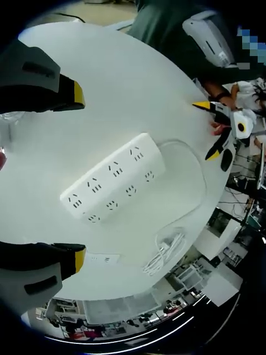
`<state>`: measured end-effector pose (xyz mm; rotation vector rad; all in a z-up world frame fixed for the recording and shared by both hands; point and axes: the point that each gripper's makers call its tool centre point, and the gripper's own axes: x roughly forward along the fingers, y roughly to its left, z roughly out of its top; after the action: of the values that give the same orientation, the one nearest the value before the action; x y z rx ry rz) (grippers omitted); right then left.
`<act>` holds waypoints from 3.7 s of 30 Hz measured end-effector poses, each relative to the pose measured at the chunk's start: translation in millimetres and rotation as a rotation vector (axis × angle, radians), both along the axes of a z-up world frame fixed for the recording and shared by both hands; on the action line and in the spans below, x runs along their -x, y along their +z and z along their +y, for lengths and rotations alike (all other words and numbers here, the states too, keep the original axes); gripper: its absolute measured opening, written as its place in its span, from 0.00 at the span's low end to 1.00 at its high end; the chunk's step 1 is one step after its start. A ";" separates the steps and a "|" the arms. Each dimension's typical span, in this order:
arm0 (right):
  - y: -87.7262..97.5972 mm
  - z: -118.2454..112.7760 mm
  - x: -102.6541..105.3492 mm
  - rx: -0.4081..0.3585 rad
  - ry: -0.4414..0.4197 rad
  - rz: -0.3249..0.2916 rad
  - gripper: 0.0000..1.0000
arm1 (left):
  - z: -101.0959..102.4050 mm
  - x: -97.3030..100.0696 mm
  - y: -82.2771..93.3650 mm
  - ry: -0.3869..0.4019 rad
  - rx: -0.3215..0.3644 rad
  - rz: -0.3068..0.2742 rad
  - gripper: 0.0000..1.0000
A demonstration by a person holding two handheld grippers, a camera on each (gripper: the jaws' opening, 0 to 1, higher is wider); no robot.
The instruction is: Straighten the power strip on the desk, plug the charger into it
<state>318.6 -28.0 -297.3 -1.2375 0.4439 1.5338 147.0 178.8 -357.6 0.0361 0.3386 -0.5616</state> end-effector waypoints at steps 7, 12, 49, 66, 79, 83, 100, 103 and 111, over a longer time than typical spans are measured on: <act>-1.2 2.8 -3.5 0.033 0.017 -0.007 0.98 | -1.0 0.0 -0.8 -0.002 -0.003 0.003 1.00; -0.6 6.9 -4.1 0.048 0.041 -0.011 0.96 | -0.6 0.0 -0.9 0.001 -0.001 0.002 1.00; -27.1 32.7 4.0 0.199 0.295 -0.091 0.97 | -7.5 -4.5 -7.2 -0.009 -0.022 0.028 1.00; -34.7 35.4 1.1 0.234 0.335 -0.080 0.90 | -8.8 -6.9 -7.6 -0.009 -0.033 0.027 1.00; -40.5 42.9 -3.1 0.230 0.344 -0.058 0.87 | -8.5 -8.7 -5.6 -0.007 -0.020 0.024 1.00; -45.1 42.9 -4.8 0.250 0.354 -0.062 0.85 | -10.0 -6.8 -2.7 -0.014 -0.011 0.017 1.00; -53.8 46.3 -2.7 0.285 0.379 -0.040 0.80 | -4.9 -4.0 -4.9 -0.005 -0.021 0.024 1.00; -54.2 47.7 -4.6 0.283 0.377 -0.034 0.79 | -4.8 -3.7 -5.4 -0.005 -0.020 0.025 1.00; -57.1 54.3 -2.8 0.272 0.373 -0.020 0.75 | -2.2 -3.7 -4.9 0.001 -0.021 0.024 1.00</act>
<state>321.4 26.3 -354.4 -1.6147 0.4352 1.8144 150.7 176.6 -362.4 0.0491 0.3673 -0.5576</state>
